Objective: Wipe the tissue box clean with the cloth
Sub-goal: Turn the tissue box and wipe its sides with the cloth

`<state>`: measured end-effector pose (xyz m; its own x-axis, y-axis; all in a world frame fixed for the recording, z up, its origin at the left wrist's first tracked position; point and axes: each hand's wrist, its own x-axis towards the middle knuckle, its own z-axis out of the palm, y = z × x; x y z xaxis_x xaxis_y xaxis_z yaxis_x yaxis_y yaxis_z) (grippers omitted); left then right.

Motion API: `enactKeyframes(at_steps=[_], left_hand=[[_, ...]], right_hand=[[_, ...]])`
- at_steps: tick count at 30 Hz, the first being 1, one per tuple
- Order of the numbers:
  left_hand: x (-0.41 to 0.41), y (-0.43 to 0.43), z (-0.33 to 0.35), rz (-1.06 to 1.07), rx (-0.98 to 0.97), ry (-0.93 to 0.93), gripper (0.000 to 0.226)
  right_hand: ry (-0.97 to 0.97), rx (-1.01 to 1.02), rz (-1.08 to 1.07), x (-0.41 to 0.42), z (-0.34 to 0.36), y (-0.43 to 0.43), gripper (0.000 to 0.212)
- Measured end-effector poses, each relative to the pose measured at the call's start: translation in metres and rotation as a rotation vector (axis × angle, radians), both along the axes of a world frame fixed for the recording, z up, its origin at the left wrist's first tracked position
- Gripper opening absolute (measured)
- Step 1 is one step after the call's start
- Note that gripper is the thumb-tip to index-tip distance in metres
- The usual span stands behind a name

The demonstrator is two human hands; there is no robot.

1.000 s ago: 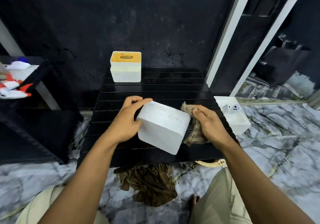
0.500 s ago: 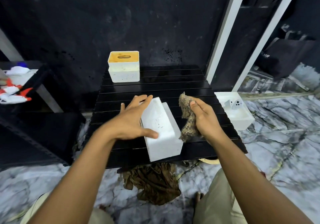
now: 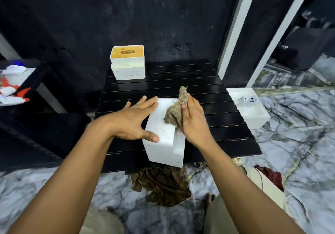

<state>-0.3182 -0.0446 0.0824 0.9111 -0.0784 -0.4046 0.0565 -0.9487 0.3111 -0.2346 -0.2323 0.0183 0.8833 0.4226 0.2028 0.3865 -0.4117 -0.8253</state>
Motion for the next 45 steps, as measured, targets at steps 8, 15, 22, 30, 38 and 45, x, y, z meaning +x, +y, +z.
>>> enactKeyframes(at_steps=[8,15,22,30,38,45], left_hand=[[0.003,0.003,0.000,0.021,-0.032,0.013,0.112],[0.013,0.013,0.012,-0.073,-0.018,0.060,0.112],[0.017,0.015,0.016,-0.057,-0.012,0.069,0.113],[0.018,0.017,0.016,-0.070,-0.034,0.078,0.114],[0.016,0.018,0.011,-0.051,-0.058,0.061,0.113],[0.015,0.019,0.010,-0.058,-0.087,0.062,0.112]], right_hand=[[-0.218,-0.174,-0.009,-0.004,-0.005,-0.020,0.041],[-0.315,-0.410,0.220,-0.003,0.015,-0.042,0.046],[-0.072,0.025,-0.081,0.009,0.002,-0.026,0.032],[-0.241,-0.282,0.193,-0.003,-0.010,-0.029,0.033],[-0.228,0.018,-0.133,-0.025,-0.008,-0.052,0.035],[-0.230,-0.019,-0.010,-0.019,-0.006,-0.031,0.031]])
